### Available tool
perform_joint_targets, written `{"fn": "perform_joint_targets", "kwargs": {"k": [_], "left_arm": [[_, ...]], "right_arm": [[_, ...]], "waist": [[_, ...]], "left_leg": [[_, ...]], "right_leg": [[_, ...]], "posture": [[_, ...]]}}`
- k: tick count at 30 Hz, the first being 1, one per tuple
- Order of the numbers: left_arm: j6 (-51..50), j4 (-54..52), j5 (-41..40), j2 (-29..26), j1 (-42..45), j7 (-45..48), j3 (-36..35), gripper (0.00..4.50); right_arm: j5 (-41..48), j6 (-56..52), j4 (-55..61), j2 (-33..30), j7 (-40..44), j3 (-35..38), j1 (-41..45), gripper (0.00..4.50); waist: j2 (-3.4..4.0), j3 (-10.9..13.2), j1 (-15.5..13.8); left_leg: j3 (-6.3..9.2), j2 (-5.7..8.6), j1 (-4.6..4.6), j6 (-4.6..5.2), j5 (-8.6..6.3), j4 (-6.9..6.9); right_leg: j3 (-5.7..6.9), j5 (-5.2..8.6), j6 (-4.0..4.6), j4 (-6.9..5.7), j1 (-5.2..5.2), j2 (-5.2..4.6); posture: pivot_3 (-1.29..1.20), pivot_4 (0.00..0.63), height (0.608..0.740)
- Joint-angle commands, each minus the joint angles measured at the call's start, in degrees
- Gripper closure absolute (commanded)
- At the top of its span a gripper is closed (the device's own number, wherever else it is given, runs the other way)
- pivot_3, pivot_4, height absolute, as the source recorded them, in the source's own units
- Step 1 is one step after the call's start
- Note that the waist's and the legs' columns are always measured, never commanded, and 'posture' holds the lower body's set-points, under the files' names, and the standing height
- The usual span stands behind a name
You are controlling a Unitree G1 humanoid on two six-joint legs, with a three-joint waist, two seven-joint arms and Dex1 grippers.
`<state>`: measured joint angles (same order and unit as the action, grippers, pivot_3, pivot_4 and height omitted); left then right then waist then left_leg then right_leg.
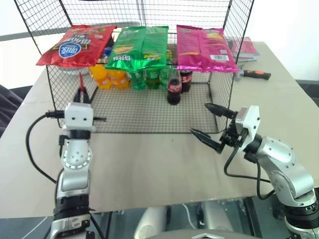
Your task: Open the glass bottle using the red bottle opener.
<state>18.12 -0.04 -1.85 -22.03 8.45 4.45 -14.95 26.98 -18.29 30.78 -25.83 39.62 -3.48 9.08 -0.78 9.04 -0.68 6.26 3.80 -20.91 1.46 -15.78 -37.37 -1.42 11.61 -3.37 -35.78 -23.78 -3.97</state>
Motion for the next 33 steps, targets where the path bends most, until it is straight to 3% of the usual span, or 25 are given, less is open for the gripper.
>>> {"fn": "perform_joint_targets", "kwargs": {"k": [1,4,13,18,23,33], "left_arm": [[-8.66,-12.21,-21.65,1.58,-2.51,9.27,0.05,4.44],[-18.3,-20.79,-35.42,-1.09,-6.44,19.05,2.98,4.44],[-40.71,-27.44,-58.34,-7.31,-9.93,34.34,8.36,4.44],[-48.49,-25.77,-64.21,-7.64,-7.46,38.7,10.24,4.44],[-54.0,-22.84,-67.04,-7.52,-3.85,42.64,10.98,4.44],[-56.0,-19.91,-64.68,-5.58,-1.54,45.7,11.13,4.44]], "right_arm": [[-0.48,-0.65,0.84,-2.18,0.97,0.34,-0.23,0.0],[-0.47,-4.14,0.57,-4.97,2.21,-0.81,0.37,0.0],[3.93,-19.92,-2.57,-5.45,3.67,-6.84,9.95,0.0],[13.14,-34.22,-5.03,-2.0,3.39,-6.95,15.41,0.0],[23.69,-45.84,-6.42,-2.99,8.44,-6.18,18.53,0.0],[36.92,-55.24,-9.74,4.53,-0.14,1.31,22.34,0.0]], "waist": [[0.0,0.0,0.02],[0.01,0.01,0.47],[0.04,0.03,1.27],[0.05,0.04,1.39],[0.05,0.04,1.24],[0.05,0.04,1.36]], "left_leg": [[0.0,0.0,0.01,0.01,0.0,0.0],[-0.06,-0.01,0.02,0.1,-0.06,-0.01],[-0.06,-0.06,0.08,0.21,-0.11,-0.05],[-0.03,-0.07,0.08,0.19,-0.09,-0.04],[0.02,-0.01,0.0,0.19,-0.09,-0.05],[-0.01,-0.03,0.01,0.2,-0.1,-0.01]], "right_leg": [[0.0,0.0,0.0,-0.01,0.0,0.01],[-0.05,0.01,0.0,-0.01,0.02,0.17],[-0.05,0.02,0.02,-0.02,0.07,0.37],[-0.06,0.02,0.03,-0.02,0.05,0.4],[-0.03,0.02,0.03,0.06,0.06,0.34],[-0.06,0.02,0.03,0.06,0.03,0.34]], "posture": [[0.0,0.15,0.74],[0.0,0.15,0.74],[0.0,0.15,0.74],[0.0,0.15,0.74],[0.0,0.15,0.74],[0.0,0.15,0.74]]}}
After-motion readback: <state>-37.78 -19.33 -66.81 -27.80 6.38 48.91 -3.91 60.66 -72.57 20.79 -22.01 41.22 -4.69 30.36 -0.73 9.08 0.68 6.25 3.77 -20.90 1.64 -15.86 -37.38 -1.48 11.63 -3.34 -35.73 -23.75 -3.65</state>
